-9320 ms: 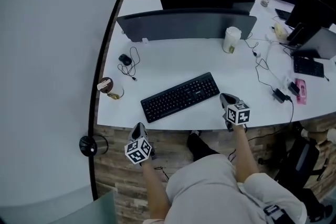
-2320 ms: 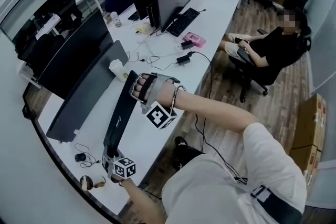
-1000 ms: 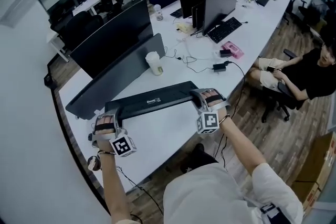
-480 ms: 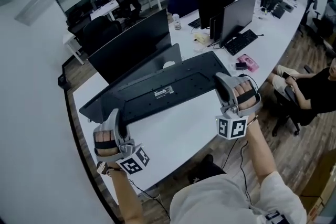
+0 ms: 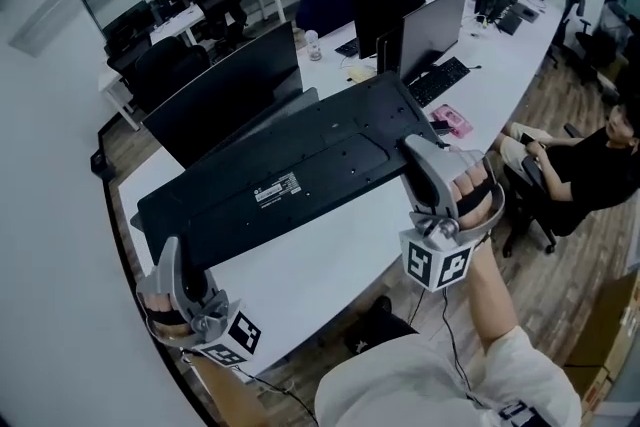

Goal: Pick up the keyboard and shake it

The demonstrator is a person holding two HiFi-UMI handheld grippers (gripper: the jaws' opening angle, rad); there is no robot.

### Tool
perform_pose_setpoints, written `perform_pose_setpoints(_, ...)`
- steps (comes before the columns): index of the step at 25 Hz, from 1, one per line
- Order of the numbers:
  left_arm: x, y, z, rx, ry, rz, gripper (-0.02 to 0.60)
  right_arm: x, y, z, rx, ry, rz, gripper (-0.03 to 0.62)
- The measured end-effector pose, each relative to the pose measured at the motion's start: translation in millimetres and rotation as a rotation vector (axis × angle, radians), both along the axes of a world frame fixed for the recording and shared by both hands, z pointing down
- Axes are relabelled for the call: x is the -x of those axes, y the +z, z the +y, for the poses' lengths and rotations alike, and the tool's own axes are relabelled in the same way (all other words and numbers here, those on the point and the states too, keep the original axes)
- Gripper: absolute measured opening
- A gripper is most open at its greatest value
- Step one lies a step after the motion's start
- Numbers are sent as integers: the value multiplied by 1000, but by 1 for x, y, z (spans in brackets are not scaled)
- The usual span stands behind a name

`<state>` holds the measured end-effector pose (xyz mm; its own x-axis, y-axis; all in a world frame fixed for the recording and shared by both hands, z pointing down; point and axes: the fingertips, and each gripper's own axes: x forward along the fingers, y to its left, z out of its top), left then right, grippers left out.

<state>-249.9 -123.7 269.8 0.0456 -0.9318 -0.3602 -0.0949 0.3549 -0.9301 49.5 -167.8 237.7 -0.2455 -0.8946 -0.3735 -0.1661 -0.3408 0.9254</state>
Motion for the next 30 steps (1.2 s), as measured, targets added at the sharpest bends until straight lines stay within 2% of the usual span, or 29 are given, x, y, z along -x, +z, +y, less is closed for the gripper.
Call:
perform_pose_setpoints(2, 1, 21, -7, 122, 13, -14, 115, 2, 20, -12, 118, -11, 45, 137)
perform_pose_setpoints(5, 2, 75, -19, 314, 16, -42, 114, 4, 79, -31, 329, -35, 106, 129)
perform_pose_setpoints(8, -1, 132, -35, 471, 27, -34, 113, 2, 138, -47, 477, -40, 136, 127)
perform_pose_setpoints(11, -6, 181, -45, 576, 37, -22, 110, -2, 186, -59, 577, -28, 156, 127)
perform_pose_setpoints(15, -11, 227, -45, 669, 36, -16, 110, -5, 241, -67, 686, -28, 164, 127)
perform_pose_setpoints(18, -15, 232, -43, 679, 34, -56, 113, -8, 275, -71, 738, -40, 116, 124)
perform_pose_setpoints(21, -7, 212, -46, 652, 11, -146, 119, 2, 300, -65, 767, -50, 5, 120)
perform_pose_setpoints(24, -5, 198, -52, 636, 43, -214, 124, 7, 307, -52, 741, -28, -85, 120)
perform_pose_setpoints(27, -6, 192, -55, 588, 70, -209, 123, 2, 291, -47, 642, -5, -83, 120)
perform_pose_setpoints(30, -3, 180, -52, 503, 63, -143, 123, -1, 251, -51, 537, 7, -33, 121)
